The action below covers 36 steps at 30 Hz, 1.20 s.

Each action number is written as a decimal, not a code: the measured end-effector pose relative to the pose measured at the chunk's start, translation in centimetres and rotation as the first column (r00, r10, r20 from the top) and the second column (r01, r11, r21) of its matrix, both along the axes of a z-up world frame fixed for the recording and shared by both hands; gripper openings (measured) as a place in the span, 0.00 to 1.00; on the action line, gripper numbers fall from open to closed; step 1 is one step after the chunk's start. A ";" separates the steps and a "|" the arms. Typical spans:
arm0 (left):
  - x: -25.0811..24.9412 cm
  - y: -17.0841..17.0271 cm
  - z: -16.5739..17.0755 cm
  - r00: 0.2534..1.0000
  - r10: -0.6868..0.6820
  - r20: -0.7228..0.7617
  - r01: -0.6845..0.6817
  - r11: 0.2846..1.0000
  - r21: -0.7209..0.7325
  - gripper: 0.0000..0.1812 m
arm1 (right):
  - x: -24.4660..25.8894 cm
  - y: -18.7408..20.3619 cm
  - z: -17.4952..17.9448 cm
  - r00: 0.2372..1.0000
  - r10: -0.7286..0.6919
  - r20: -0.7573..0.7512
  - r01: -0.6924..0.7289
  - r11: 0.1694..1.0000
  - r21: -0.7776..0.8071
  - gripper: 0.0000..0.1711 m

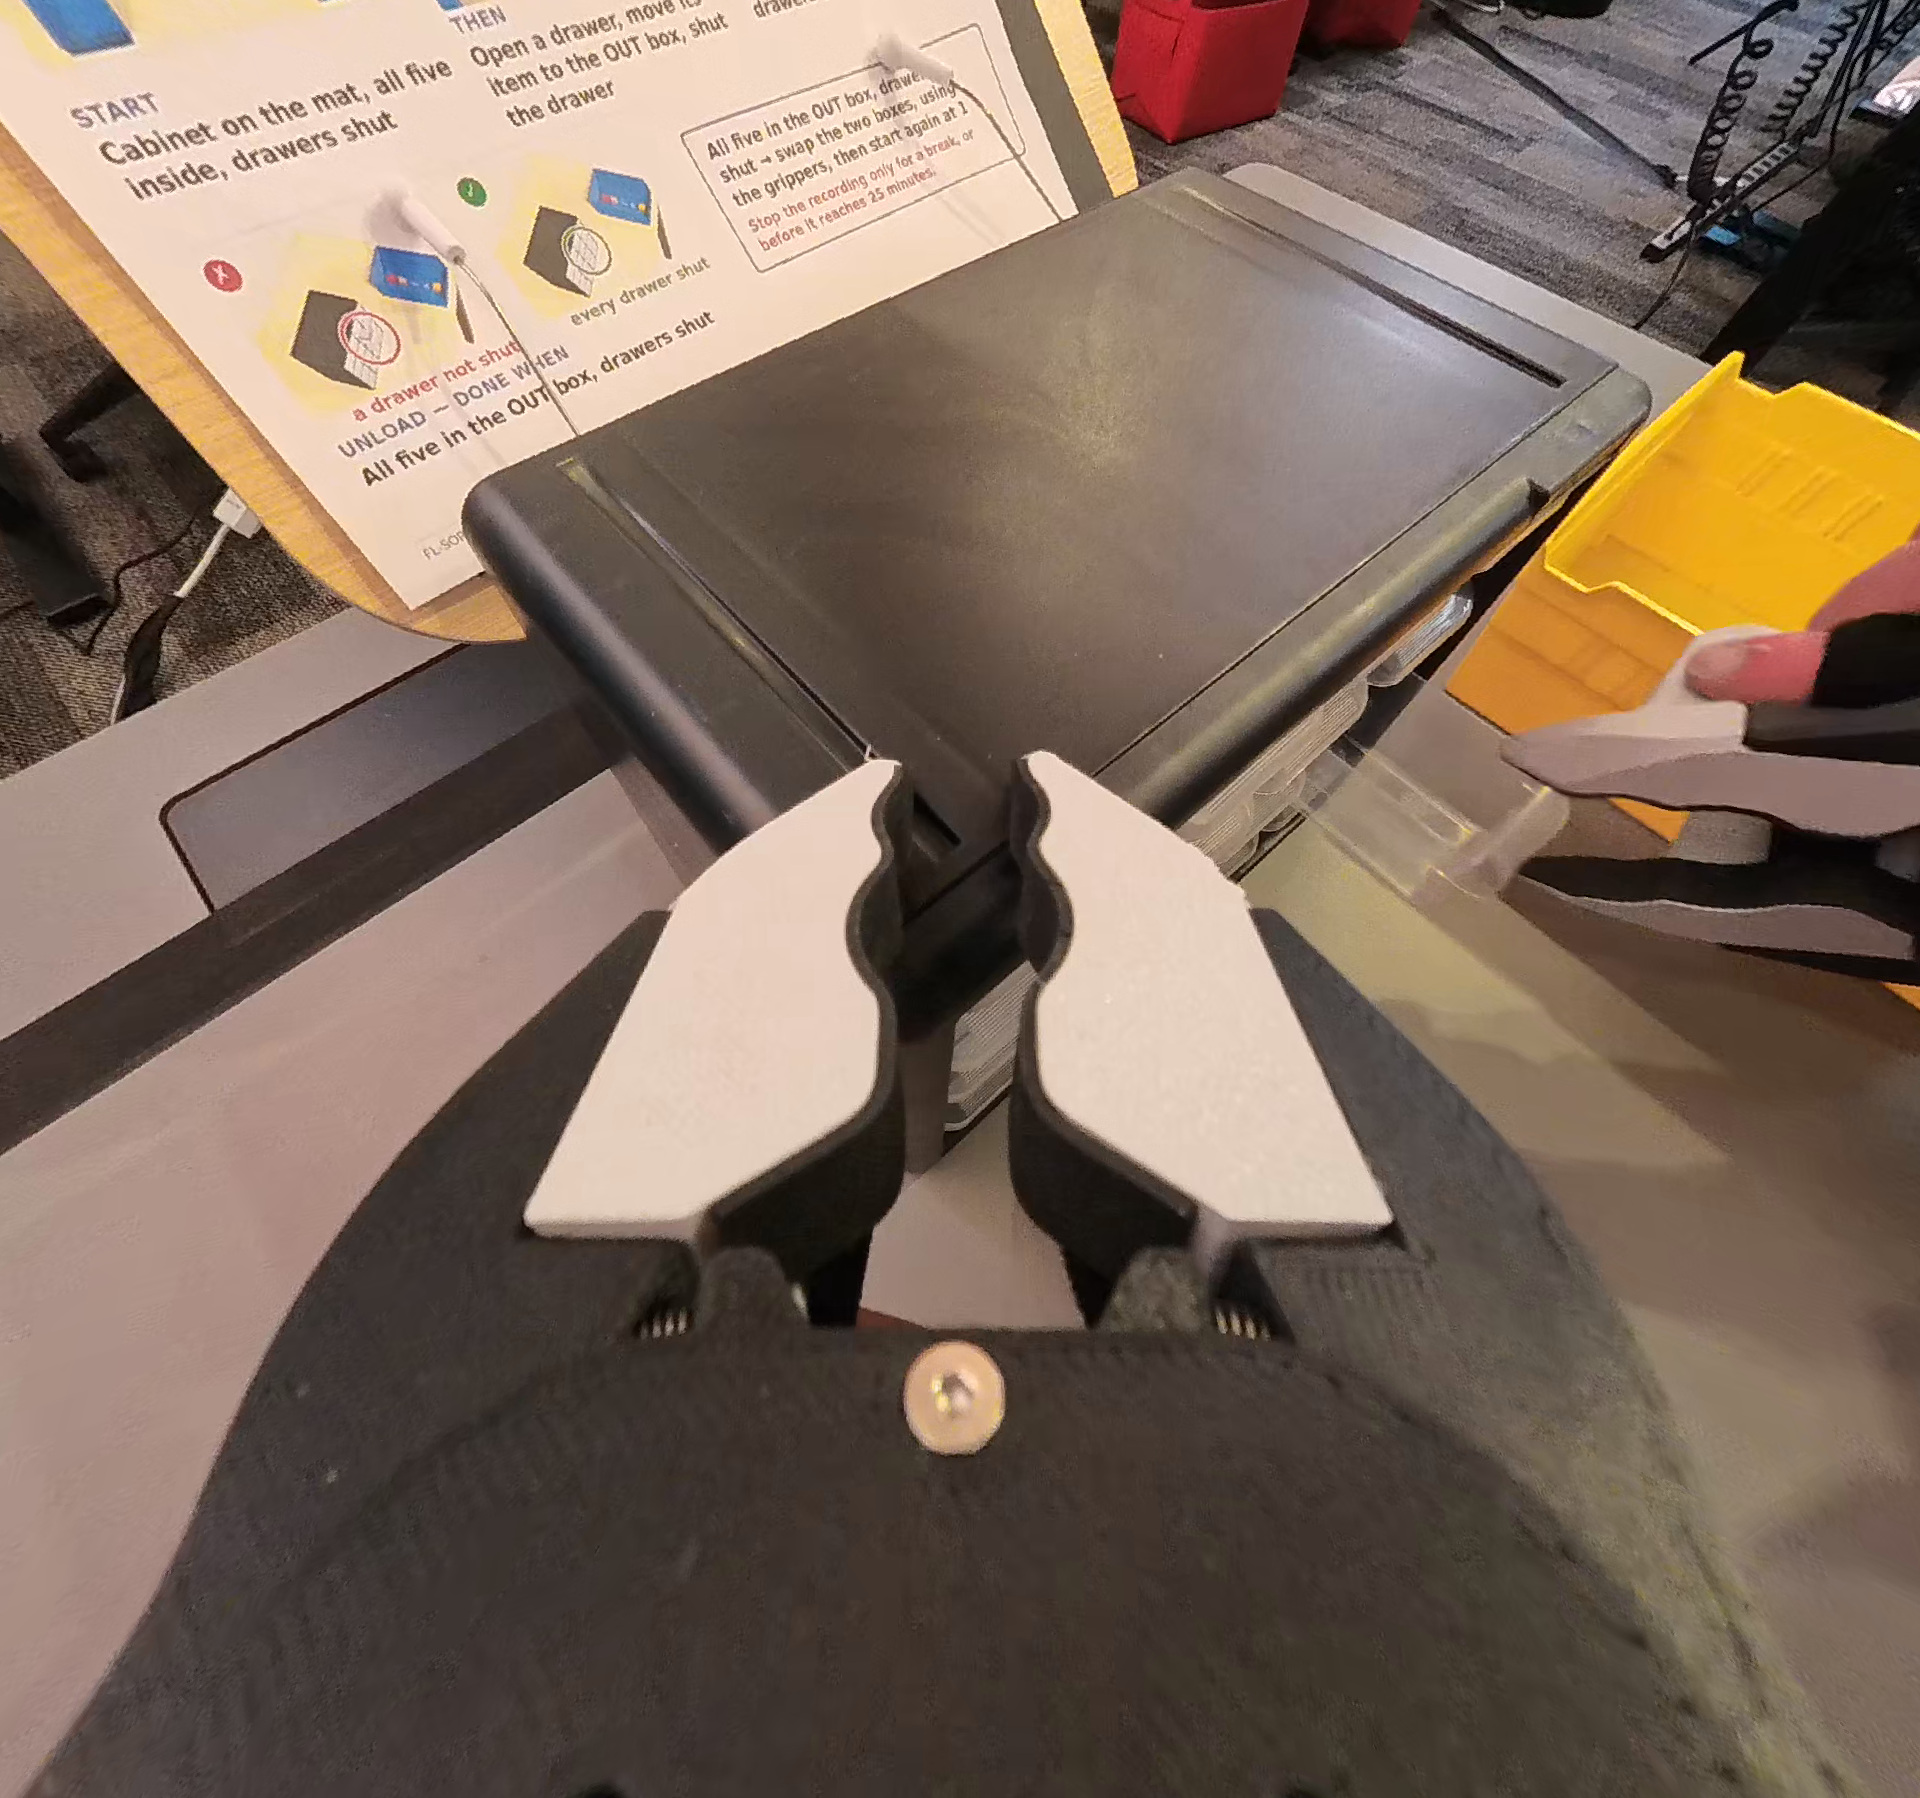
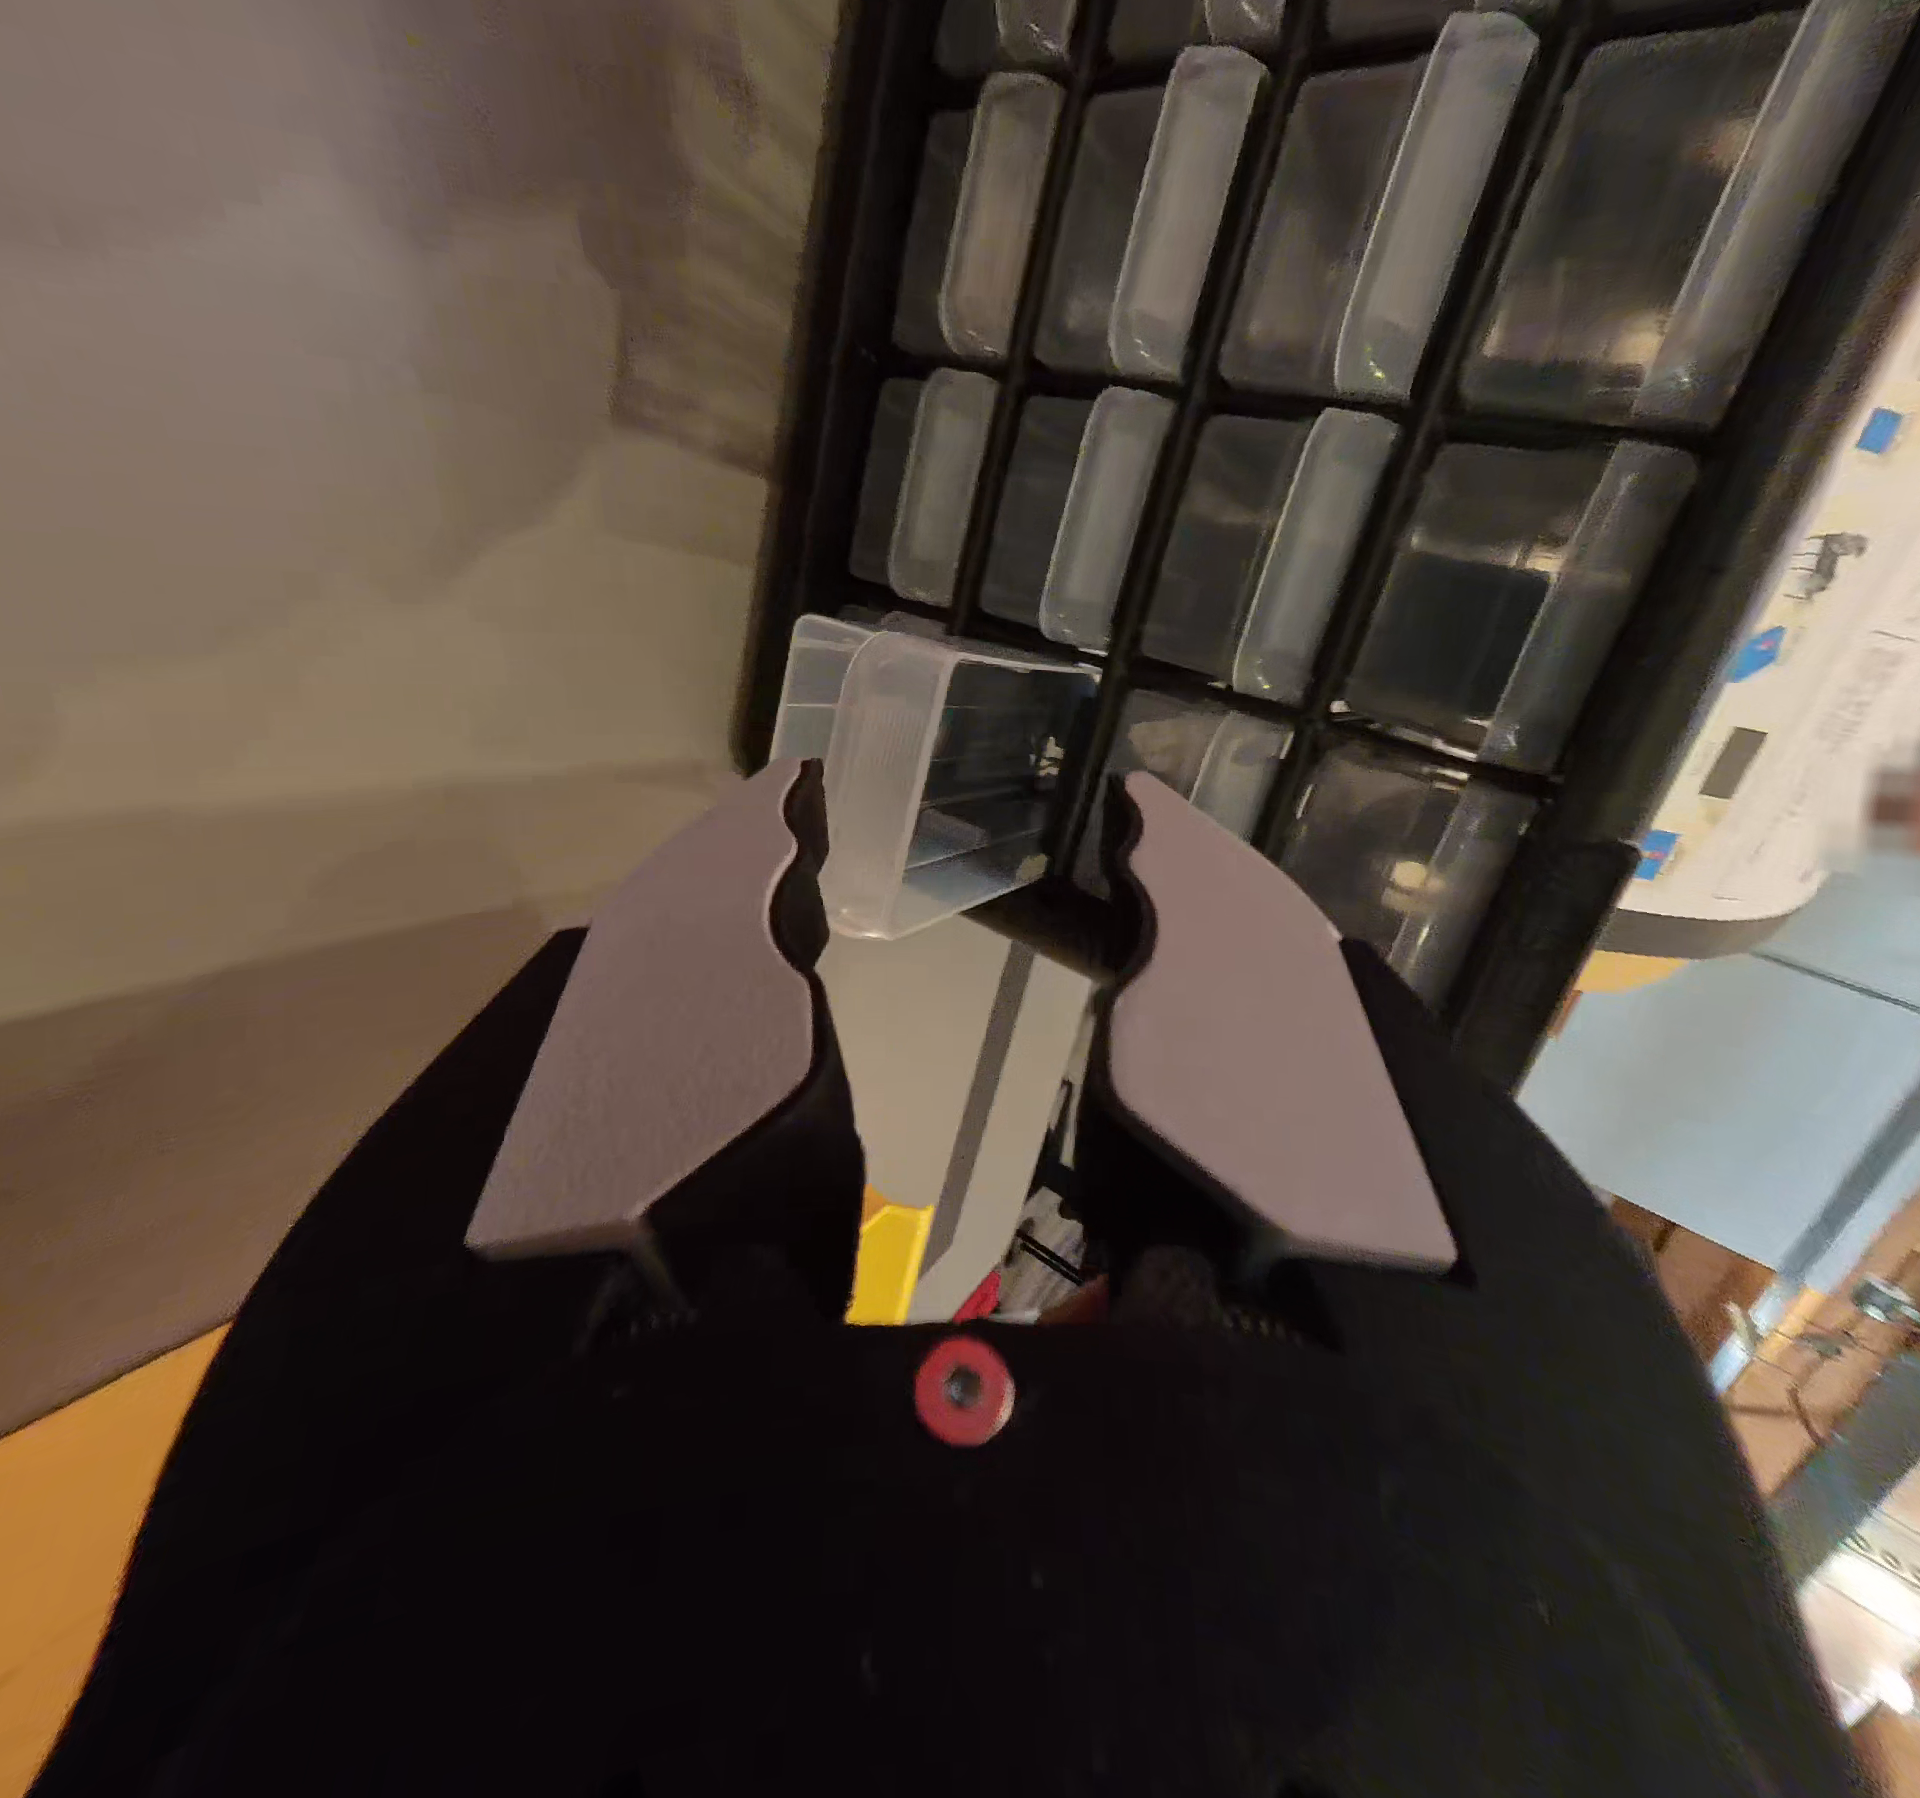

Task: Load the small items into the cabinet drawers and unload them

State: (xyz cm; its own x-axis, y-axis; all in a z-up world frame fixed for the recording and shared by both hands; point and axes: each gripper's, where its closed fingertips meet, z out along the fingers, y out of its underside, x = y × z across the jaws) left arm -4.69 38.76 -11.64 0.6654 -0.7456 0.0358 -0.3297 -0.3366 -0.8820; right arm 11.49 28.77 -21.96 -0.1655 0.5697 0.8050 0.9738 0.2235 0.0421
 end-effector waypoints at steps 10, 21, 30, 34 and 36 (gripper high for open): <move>0.0 0.0 0.0 1.000 -0.004 -0.003 0.004 1.000 -0.004 0.10 | 1.2 5.3 -0.6 0.991 -0.044 0.125 0.016 0.976 0.218 0.21; 0.0 0.0 0.0 1.000 -0.006 0.002 0.006 1.000 -0.002 0.10 | -0.9 3.5 -0.3 0.985 0.105 0.134 -0.131 0.971 0.199 0.08; 0.0 0.0 0.0 1.000 -0.003 0.005 0.003 1.000 0.000 0.10 | 1.3 5.0 -3.5 0.990 -0.003 0.142 -0.006 0.998 0.063 0.05; 0.0 0.0 0.0 1.000 -0.006 0.001 0.006 1.000 -0.002 0.10 | 0.3 4.1 -4.2 0.986 0.048 0.161 -0.053 0.998 0.024 0.14; 0.0 0.0 0.0 1.000 -0.005 0.004 0.005 1.000 -0.001 0.10 | 0.6 4.4 -5.0 0.977 0.035 0.211 -0.042 0.999 0.026 0.23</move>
State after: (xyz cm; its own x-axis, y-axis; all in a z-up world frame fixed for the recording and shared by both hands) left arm -4.72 38.77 -11.65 0.6614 -0.7490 0.0394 -0.3279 -0.3360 -0.8830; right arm 12.11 33.21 -26.91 -0.3548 0.5358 0.7662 0.9330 0.2562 0.2528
